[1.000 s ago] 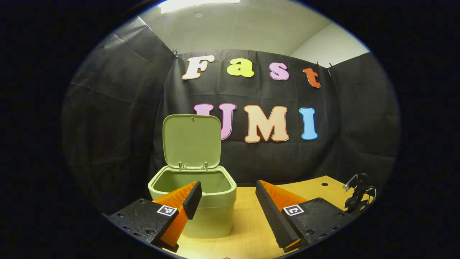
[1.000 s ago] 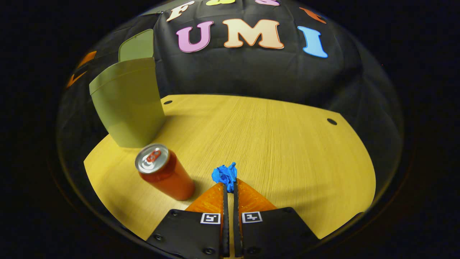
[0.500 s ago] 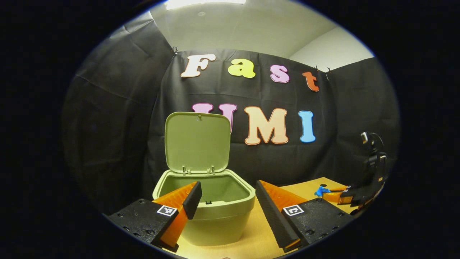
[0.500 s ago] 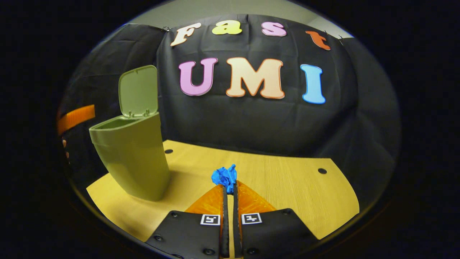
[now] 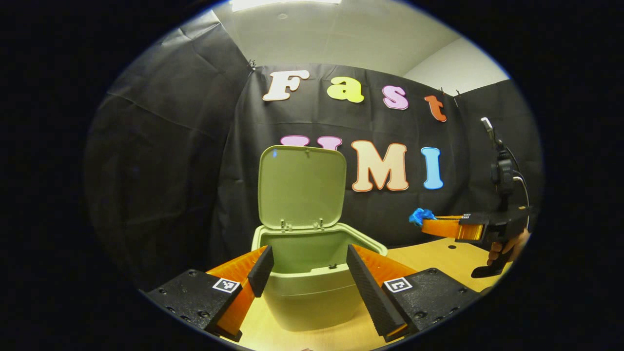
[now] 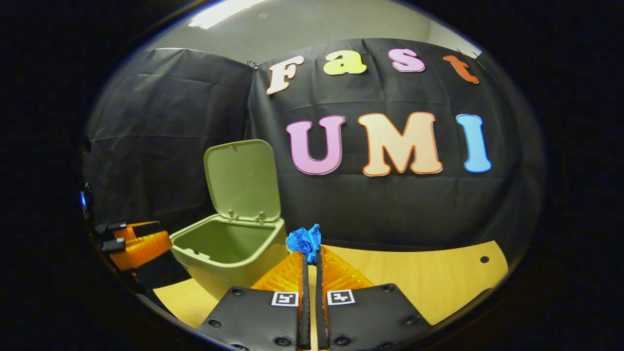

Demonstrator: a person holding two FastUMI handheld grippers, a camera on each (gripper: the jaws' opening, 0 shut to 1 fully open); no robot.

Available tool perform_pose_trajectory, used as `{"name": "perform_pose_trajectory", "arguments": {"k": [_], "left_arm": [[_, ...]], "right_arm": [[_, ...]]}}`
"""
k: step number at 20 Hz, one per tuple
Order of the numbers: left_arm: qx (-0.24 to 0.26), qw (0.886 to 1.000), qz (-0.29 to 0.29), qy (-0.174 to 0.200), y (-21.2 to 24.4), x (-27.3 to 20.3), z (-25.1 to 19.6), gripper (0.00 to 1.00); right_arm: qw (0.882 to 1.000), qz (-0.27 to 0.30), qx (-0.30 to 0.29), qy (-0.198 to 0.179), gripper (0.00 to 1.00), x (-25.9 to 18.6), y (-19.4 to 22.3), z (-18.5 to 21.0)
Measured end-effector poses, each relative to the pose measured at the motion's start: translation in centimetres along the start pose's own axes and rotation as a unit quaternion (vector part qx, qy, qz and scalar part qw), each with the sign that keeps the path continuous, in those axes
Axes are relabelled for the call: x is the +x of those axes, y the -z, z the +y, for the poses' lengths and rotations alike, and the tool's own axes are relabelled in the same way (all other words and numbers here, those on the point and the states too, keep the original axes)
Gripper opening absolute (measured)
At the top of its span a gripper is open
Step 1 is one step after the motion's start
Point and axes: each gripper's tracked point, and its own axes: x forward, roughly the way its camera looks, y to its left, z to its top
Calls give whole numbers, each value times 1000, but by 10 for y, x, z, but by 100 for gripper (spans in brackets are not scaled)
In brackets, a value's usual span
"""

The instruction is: Press the lid of the desktop garbage bin to open it, pick up the crumpled paper on the desktop and throw it into the bin, then pick up the pop can on the desktop and drop it into the bin, and finally close the garbage bin lid.

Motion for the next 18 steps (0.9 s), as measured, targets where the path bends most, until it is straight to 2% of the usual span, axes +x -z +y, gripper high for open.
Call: {"name": "perform_pose_trajectory", "arguments": {"k": [6,10,11,15,18], "left_arm": [[14,999,16,-27,13,-14,33,91],[18,999,27,-39,21,-23,44,91],[20,999,29,-39,23,-24,44,92],[30,999,34,-27,29,-26,26,92],[18,999,31,-1,29,-21,-10,92]], "right_arm": [[998,5,-17,-58,5,39,1,63],[996,24,-14,-85,9,55,14,90],[996,26,-14,-88,14,54,15,93],[996,11,-20,-87,96,49,8,86],[998,-16,-23,-64,96,27,-7,52]]}}
